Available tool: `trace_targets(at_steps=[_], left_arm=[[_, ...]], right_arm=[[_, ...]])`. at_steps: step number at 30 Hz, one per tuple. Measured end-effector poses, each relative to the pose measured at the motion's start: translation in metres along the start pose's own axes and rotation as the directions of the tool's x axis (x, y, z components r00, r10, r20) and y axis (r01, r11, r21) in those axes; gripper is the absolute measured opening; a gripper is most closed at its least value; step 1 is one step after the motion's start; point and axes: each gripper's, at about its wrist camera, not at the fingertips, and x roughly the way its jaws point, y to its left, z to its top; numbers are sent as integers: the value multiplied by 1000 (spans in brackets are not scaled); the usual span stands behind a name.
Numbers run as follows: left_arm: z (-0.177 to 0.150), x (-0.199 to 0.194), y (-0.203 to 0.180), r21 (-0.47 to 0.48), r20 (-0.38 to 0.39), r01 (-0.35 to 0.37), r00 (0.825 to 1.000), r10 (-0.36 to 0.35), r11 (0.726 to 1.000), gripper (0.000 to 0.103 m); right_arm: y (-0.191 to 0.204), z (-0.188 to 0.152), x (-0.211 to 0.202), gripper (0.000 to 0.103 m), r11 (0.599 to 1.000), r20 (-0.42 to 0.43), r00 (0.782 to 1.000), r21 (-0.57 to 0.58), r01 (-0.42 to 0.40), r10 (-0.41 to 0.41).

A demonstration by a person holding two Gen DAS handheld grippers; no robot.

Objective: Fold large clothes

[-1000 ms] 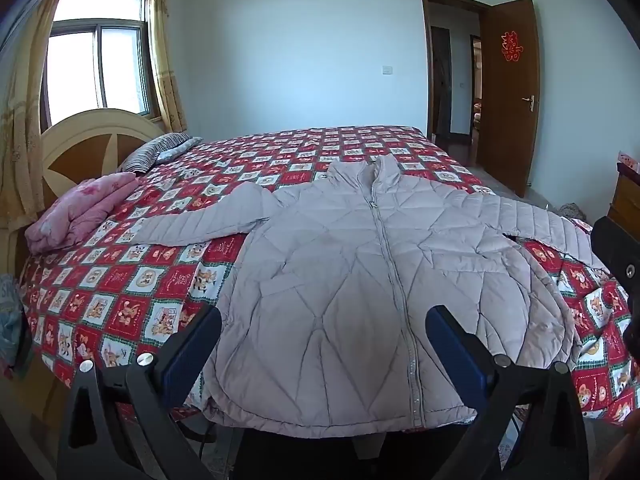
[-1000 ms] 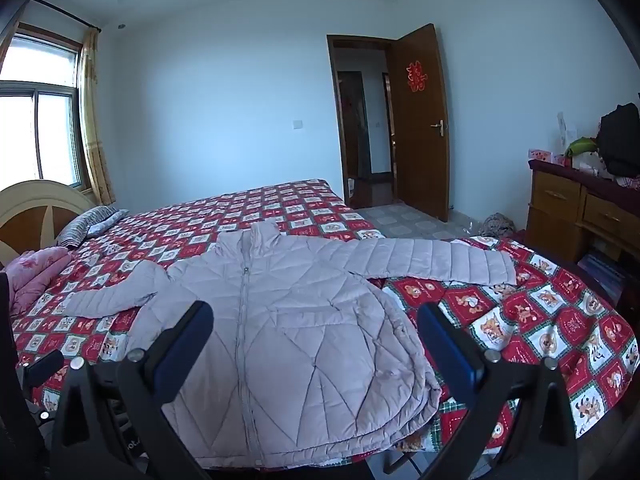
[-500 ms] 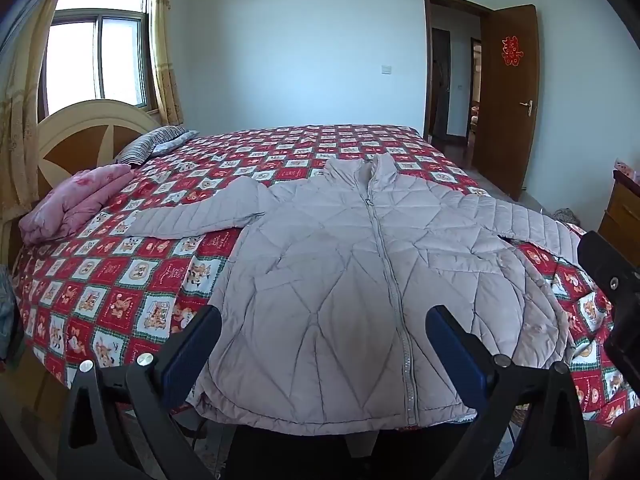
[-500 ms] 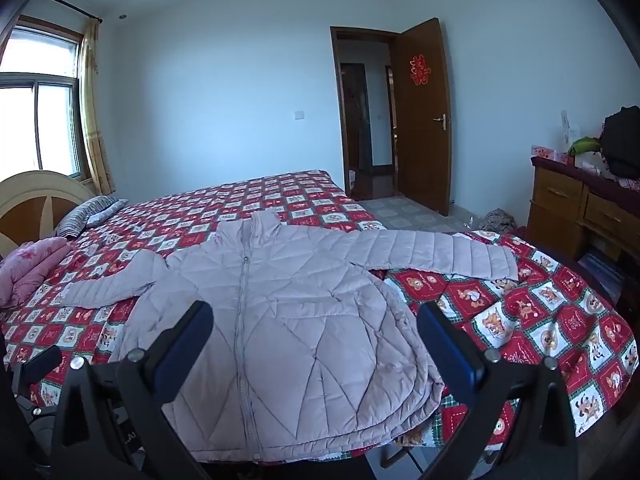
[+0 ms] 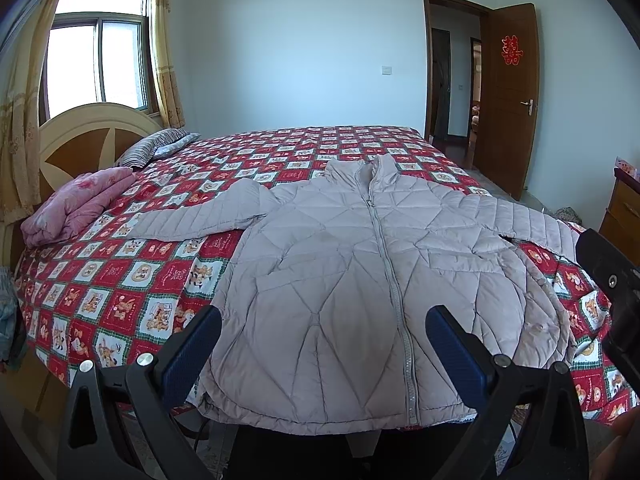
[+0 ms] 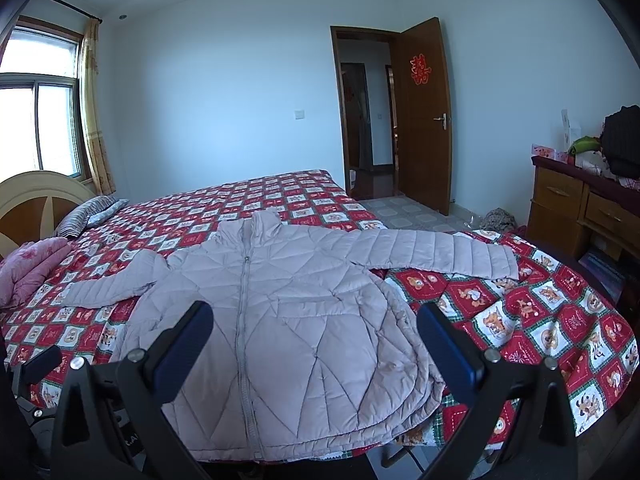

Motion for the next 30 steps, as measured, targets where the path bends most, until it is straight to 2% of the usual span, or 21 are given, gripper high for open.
trace_targets(at_steps=[30], left_arm=[[-1, 0, -1, 3, -2, -6, 1000, 6, 1000, 102]], right_arm=[[2, 0, 0, 103, 1000, 0, 1000, 0, 0, 0]])
